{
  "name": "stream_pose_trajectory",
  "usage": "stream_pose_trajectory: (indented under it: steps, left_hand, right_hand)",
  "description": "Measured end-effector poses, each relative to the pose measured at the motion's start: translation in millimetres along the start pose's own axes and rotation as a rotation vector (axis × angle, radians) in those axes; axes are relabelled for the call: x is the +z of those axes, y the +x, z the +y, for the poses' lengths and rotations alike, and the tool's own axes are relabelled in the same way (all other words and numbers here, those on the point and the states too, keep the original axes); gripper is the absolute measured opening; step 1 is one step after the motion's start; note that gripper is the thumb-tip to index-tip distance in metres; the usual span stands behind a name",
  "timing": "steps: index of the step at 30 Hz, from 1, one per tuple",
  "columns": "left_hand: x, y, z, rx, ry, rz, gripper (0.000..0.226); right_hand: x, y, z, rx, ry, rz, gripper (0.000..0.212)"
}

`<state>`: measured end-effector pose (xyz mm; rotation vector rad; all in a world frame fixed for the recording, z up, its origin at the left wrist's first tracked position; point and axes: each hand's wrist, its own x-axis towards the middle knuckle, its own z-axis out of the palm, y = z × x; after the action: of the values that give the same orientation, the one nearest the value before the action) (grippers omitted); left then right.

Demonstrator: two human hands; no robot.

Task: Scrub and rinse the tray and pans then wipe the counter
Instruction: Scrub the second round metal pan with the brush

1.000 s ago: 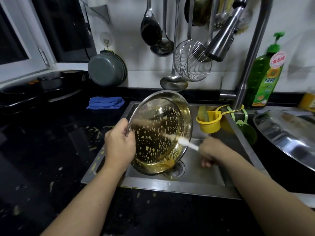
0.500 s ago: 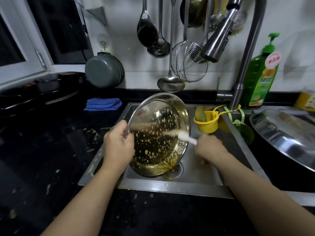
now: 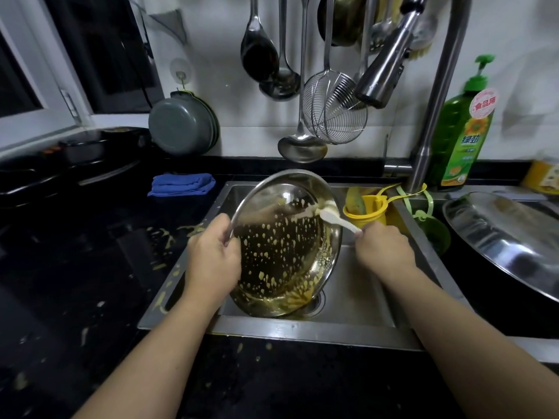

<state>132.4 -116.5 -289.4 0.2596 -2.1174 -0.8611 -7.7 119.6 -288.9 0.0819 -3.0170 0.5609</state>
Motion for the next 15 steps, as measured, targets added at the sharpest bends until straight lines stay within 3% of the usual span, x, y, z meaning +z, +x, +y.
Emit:
stream_pose_trajectory:
  steps: [4,5,7,10,12,15]
  left_hand:
    - [-2.1,2.0,0.8,-0.124,-0.065,0.112,0.033]
    - [-2.4,2.5,-0.4,-0.148,-0.067,0.133,0.031]
    - [-3.7,4.0,-2.1,-0.188,-0.082,0.161,0.024]
    - [-3.9,4.6,-1.9,-0.210,-0.101,0.174,0.019]
    - [-3.7,3.7,-0.8,-0.176,-0.093,0.169,0.023]
    - [-4.0,2.4,-1.9,-0.122,-0.071,0.179,0.028]
  right_hand:
    - [4.7,-5.9,-2.4,0.018,-0.097,-0.484,0.030]
    - [8.5,-5.3,-3.6,0.000,-0.045,-0.525,0.028]
    - [9.4,-3.5,-6.1,-0.040,0.026,-0.418,0.028]
    - [-1.7,-0.7,-4.3,-0.009,0.003,-0.100,0.031]
    - [-7.3,-9.8,-8.5,-0.032,-0.042,-0.164,0.031]
    - [2.3,-32.9,-24.8,-0.136,-0.131,-0.491,0.034]
